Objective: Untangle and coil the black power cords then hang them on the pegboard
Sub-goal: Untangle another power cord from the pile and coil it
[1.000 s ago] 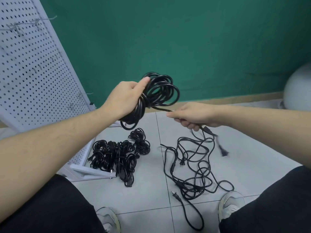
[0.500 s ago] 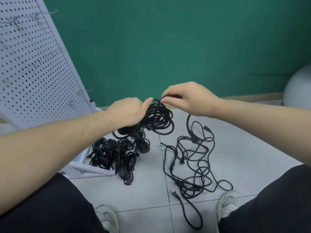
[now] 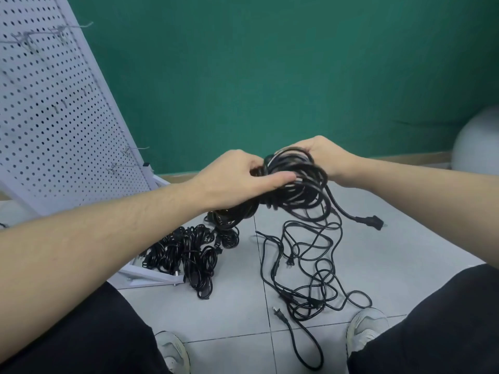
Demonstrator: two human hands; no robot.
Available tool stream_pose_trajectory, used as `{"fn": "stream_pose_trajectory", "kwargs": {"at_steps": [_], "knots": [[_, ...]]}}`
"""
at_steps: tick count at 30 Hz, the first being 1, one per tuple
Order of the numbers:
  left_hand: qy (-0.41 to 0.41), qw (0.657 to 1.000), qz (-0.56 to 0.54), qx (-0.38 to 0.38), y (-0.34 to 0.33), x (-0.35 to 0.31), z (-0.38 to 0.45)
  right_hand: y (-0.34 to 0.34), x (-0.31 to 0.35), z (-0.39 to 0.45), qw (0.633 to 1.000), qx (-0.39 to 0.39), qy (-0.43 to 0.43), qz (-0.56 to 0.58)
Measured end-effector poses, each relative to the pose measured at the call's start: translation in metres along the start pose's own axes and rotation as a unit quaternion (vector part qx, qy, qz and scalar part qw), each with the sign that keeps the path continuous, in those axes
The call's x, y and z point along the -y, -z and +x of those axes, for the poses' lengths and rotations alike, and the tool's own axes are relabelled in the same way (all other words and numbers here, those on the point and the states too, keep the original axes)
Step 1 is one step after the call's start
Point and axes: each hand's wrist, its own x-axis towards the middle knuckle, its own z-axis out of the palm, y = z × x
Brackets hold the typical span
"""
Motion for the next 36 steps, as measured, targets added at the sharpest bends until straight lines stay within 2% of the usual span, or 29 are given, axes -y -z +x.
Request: {"fn": "stream_pose_trajectory", "kwargs": {"at_steps": [4,8,11,14,19,23,26,30,33,36], "knots": [[0.044,0.997,-0.051,-0.039,0.002,0.003,0.005,-0.003,-0.013,0.0,0.998,0.026,-0.054,-0.013],[0.106,0.987,-0.074,-0.093,0.0,0.012,0.006,-0.018,-0.015,0.001,0.989,0.081,-0.073,-0.097],[0.143,0.976,-0.097,-0.134,0.007,0.019,0.01,-0.025,-0.007,-0.004,0.968,0.145,-0.048,-0.198],[0.165,0.973,-0.079,-0.138,0.012,0.032,0.011,-0.027,0.003,-0.009,0.956,0.159,0.01,-0.247],[0.217,0.973,-0.01,-0.079,0.014,0.049,0.01,-0.021,0.02,-0.011,0.943,0.128,0.067,-0.299],[0.181,0.976,0.116,-0.015,0.006,0.038,0.013,-0.02,0.032,-0.011,0.965,0.071,0.058,-0.246],[0.16,0.96,0.227,0.033,-0.004,0.026,0.012,-0.013,0.039,-0.01,0.979,0.016,0.037,-0.201],[0.119,0.973,0.178,0.084,-0.009,0.014,0.005,-0.005,0.044,-0.01,0.964,-0.032,0.035,-0.261],[0.077,0.981,0.137,0.112,-0.003,0.012,0.003,0.0,0.045,-0.012,0.975,-0.04,0.025,-0.216],[0.025,0.98,0.123,0.152,0.0,0.016,0.0,0.0,0.047,-0.012,0.987,-0.01,0.031,-0.155]]}}
